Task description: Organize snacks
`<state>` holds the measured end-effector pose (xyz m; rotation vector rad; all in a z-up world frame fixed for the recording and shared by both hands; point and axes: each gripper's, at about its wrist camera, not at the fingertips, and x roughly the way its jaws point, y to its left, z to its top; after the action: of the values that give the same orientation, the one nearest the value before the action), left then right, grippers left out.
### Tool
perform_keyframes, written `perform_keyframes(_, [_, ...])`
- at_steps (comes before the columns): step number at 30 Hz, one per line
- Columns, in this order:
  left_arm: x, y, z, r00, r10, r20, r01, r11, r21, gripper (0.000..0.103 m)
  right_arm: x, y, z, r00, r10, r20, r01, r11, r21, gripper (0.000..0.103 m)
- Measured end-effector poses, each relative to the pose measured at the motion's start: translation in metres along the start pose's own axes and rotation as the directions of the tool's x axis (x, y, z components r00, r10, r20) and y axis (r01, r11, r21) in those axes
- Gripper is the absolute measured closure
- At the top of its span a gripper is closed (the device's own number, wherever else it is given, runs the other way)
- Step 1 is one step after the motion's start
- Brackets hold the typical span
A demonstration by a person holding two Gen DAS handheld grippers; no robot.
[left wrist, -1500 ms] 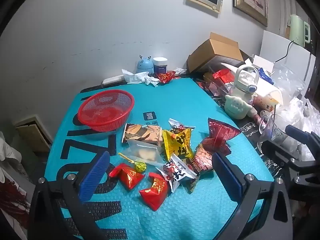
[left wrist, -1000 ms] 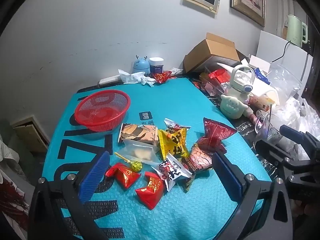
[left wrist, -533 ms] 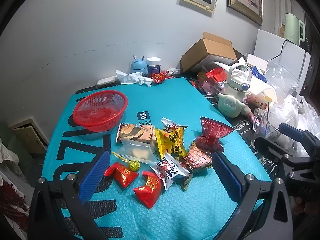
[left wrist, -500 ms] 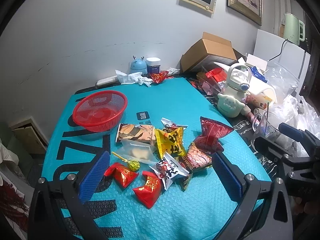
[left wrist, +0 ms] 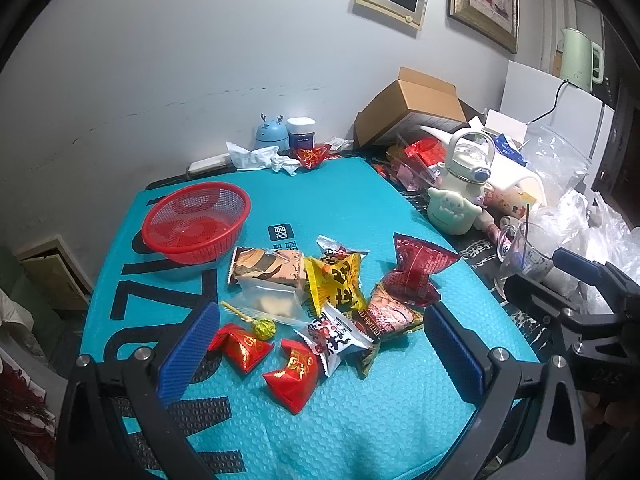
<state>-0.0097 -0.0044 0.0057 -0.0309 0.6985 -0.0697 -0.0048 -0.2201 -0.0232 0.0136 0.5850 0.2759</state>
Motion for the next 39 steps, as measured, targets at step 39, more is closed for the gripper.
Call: perform_keyframes(39, [-0.021,-0.003,-0.009,1.0,0.001,0.025,0.0,1.0,-0.014,0.0,-0.016,0.007,-0.003,0.999,0.023,0.028,-0.022,1.0,-0.013,0.0])
